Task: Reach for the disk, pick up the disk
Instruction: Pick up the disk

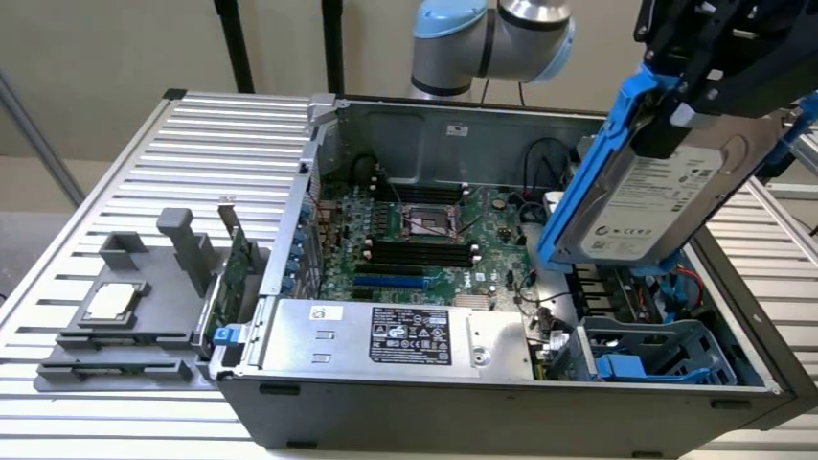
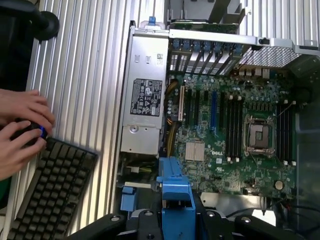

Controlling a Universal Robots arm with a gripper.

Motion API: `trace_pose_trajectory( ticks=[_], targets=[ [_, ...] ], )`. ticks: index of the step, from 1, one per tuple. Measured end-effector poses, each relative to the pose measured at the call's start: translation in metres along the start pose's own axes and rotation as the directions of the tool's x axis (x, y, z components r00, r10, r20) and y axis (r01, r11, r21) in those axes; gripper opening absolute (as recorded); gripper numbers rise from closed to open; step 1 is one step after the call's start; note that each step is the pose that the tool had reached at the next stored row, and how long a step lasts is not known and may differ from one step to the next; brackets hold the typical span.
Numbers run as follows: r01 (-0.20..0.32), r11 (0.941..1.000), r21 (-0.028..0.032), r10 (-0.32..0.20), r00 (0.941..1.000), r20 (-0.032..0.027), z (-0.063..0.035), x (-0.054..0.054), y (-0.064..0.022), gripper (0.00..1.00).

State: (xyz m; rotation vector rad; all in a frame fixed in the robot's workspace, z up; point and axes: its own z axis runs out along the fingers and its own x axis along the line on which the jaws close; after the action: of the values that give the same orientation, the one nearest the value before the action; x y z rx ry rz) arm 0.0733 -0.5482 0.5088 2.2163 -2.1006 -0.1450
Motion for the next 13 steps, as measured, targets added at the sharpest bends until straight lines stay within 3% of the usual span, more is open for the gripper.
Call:
trace_pose_trajectory(
  ticks=[6,13],
  targets=[
    [0.001,1.0000,0.0003,-0.001,1.0000,0.0036,-0.0025,0.015,-0.0185,0.33],
    [0.002,1.0000,0.0073,-0.002,0.9998,0.0173,-0.0056,0.025,-0.0451,0.33]
  ],
)
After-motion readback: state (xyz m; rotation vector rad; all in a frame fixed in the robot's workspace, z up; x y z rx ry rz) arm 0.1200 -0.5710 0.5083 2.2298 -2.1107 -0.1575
